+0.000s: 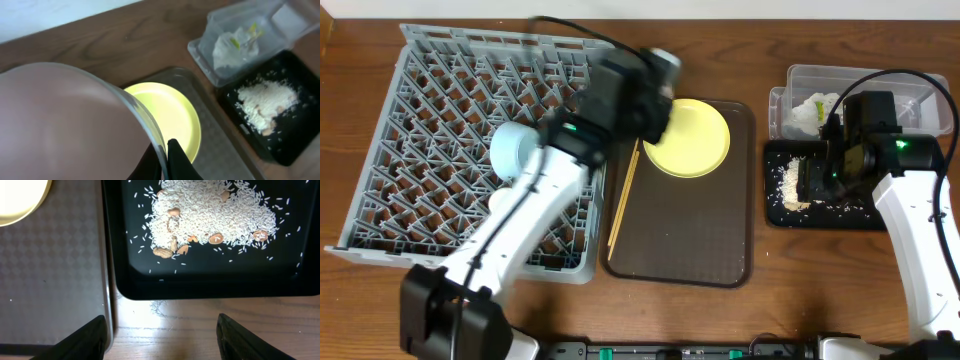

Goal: Sort waste into correct bins and load items into the dishwasher
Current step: 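Carry the white bowl left and place it in the rack, then withdraw the left gripper from the rack and reach toward the chopsticks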

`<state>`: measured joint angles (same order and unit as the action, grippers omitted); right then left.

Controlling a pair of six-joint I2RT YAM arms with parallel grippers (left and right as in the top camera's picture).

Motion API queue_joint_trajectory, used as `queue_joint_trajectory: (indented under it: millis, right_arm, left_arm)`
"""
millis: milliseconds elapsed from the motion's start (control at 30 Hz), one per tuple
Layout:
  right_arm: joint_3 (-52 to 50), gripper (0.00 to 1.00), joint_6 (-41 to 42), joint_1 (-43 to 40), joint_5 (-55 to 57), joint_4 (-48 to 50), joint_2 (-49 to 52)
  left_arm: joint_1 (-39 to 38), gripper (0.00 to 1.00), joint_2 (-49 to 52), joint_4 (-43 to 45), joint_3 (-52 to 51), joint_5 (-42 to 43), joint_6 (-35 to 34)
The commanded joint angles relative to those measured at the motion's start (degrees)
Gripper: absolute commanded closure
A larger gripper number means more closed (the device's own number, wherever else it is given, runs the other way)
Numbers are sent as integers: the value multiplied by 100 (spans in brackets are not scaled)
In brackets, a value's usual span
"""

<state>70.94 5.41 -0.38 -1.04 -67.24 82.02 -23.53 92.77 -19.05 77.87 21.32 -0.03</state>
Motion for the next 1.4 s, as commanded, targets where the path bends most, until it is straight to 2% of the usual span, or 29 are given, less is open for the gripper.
queue_joint_trajectory:
  millis: [0,133,267,367,667,900,1167,1333,1367]
  right_arm:
    - [94,32,-55,-42,55,-7,-76]
    - [94,32,-55,-42,55,-7,-76]
    - [94,32,-55,-42,55,-7,-76]
    - [94,32,-55,-42,55,-9,-76]
    - [94,32,-55,-42,55,-9,-76]
    - [94,32,-55,-42,57,-31,-76]
    - [94,32,-55,-42,57,-35,-76]
    - [94,32,-55,-42,57,-33,-76]
    - [94,32,-55,-42,57,-33,-76]
  left_arm:
    - [872,94,17,7,90,1886,-382]
    - [1751,94,175,44,90,3082,-527]
    - [2483,94,520,509,90,4450,-861]
    - [2861,94,881,1062,87,5049,-1550]
    - [3421,94,1792,1617,85,5536,-2918]
    - [3519,94,2293,1615,81,5602,-3379]
    - [4059,93,2308,1519,74,5412,-3477]
    - [4319,83,2306,1217,70,5410,-3473]
    - [4352,78,2306,1161,70,5412,-3442]
